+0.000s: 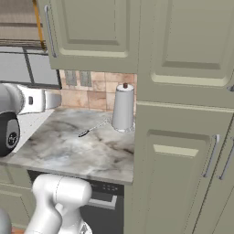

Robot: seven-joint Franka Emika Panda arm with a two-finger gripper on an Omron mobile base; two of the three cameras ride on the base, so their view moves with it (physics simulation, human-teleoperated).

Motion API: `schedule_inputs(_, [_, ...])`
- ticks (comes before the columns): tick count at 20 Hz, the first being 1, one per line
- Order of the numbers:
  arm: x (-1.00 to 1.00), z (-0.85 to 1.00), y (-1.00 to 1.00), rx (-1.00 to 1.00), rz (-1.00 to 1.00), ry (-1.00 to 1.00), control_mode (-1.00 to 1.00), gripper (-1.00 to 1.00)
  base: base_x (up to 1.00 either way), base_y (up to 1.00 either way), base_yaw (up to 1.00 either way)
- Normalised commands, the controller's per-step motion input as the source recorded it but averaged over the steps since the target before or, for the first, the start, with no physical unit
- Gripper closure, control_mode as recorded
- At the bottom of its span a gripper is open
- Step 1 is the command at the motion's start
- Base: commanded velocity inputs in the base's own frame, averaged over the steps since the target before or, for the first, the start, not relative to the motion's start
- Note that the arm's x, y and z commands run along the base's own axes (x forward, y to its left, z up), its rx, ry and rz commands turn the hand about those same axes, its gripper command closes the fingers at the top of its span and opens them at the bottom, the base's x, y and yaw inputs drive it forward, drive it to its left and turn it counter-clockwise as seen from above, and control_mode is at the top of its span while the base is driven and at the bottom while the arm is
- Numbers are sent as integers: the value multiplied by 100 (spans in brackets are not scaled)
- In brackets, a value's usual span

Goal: Pick the bar soap and soap dispenser from the cabinet and place them on the counter.

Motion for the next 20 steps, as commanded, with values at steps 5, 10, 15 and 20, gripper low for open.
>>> schedule_inputs(5, [-38,25,17,0,2,-20,-100,-100,0,0,0])
schedule_inputs(10, [-25,29,20,0,2,-20,-100,-100,0,0,0])
schedule_inputs(15, [-18,33,16,0,3,-20,-100,-100,0,0,0])
schedule_inputs(20, [-8,31,11,0,3,-17,-100,-100,0,0,0])
